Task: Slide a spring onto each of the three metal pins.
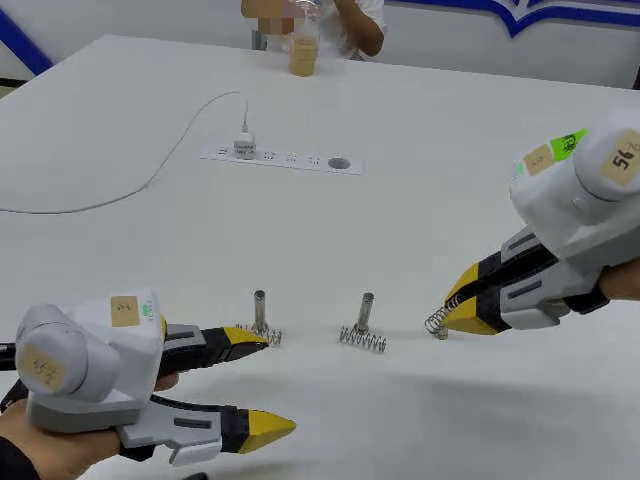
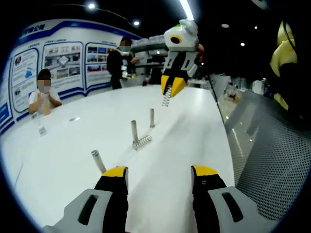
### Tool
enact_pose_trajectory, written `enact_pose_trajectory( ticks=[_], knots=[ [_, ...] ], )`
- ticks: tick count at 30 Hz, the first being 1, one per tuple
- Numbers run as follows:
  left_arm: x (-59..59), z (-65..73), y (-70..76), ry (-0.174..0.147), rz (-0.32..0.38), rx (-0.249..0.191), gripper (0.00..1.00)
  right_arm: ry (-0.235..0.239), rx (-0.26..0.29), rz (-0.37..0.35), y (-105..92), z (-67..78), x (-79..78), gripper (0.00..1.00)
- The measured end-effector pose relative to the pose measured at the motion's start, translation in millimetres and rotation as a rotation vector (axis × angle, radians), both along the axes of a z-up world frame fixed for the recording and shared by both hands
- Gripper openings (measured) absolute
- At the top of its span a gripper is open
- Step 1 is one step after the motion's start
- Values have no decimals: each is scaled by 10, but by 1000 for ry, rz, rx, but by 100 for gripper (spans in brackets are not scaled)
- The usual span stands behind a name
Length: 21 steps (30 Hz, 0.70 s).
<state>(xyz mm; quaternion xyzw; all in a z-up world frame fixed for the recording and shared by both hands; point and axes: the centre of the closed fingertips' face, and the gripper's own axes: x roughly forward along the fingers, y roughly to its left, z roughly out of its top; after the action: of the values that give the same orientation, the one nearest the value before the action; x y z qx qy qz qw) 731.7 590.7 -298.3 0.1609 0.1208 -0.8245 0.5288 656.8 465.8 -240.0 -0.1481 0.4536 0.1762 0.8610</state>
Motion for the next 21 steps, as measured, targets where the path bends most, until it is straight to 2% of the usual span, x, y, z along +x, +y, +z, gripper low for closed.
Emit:
enact_pose_trajectory(
  ticks=[4, 8, 12, 15, 21],
  knots=[
    [87, 11, 33, 6, 36, -5, 54, 6, -14, -22, -118, 33, -26, 12],
    [126, 18, 52, 11, 61, -7, 55, 16, -18, -36, -194, 39, -46, 12],
    [167, 20, 66, 15, 81, -8, 57, 42, -50, -45, -310, 18, -50, 12],
    [184, 27, 72, 18, 93, -9, 58, 54, -52, -54, -379, 11, -26, 12],
    [227, 28, 88, 21, 110, -11, 59, 104, -99, -46, -496, -64, 9, 12]
  ],
)
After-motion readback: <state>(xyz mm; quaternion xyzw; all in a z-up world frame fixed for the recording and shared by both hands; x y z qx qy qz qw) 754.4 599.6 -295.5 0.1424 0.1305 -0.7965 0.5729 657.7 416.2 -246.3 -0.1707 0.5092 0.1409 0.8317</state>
